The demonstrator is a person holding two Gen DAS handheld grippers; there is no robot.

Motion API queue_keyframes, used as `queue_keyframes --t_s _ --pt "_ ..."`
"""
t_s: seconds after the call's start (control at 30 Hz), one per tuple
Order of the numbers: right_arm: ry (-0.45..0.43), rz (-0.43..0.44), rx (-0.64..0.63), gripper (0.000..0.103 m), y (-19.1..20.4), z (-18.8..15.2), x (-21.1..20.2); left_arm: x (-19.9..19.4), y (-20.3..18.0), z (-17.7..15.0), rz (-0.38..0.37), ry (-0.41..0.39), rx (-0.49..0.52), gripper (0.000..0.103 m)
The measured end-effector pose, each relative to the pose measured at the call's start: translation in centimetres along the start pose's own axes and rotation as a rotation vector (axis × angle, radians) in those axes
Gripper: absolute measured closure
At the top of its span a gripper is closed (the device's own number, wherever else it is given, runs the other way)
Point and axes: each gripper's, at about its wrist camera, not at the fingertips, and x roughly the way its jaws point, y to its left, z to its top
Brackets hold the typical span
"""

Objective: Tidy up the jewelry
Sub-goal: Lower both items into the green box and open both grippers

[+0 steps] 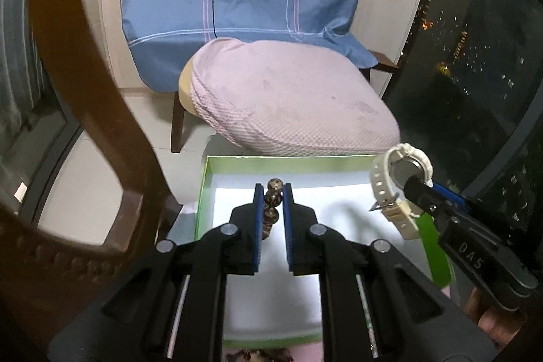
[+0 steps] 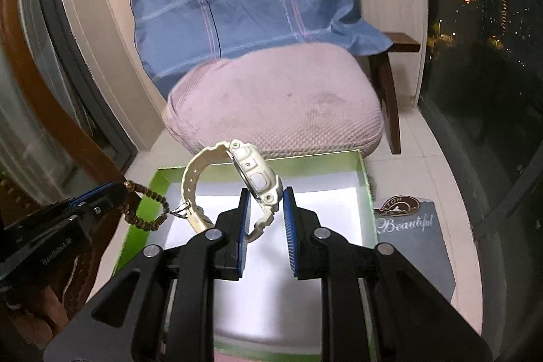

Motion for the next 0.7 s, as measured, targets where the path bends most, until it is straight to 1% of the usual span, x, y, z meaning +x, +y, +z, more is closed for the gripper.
queue_keyframes --t_s 0.13,0.3,0.5,0.63,0.67,0.7 --pt "0.037 -0.020 -0.015 0.083 0.3 0.4 1.6 1.9 -0.3 -0.1 -0.003 0.044 0.003 0.092" --pt "0.076 -0.016 0.025 0.083 -0.2 0.3 2.9 3.4 -0.1 0.0 0.010 0.080 0.002 0.092" --pt "0.094 -0.017 0.050 0.083 -0.6 0.2 3.9 3.8 0.5 0.0 0.008 0.093 -0.012 0.092" --pt "0.102 -0.023 0.053 0.083 -0.9 0.2 4.2 4.1 0.0 -0.2 0.015 0.105 -0.002 0.091" --pt "0.108 -0.026 0.050 0.083 -0.9 0.2 4.2 4.1 0.0 -0.3 0.026 0.103 0.004 0.089" --pt "0.114 -0.028 0.048 0.078 -1.0 0.3 4.2 4.1 0.0 -0.2 0.035 0.101 0.005 0.071"
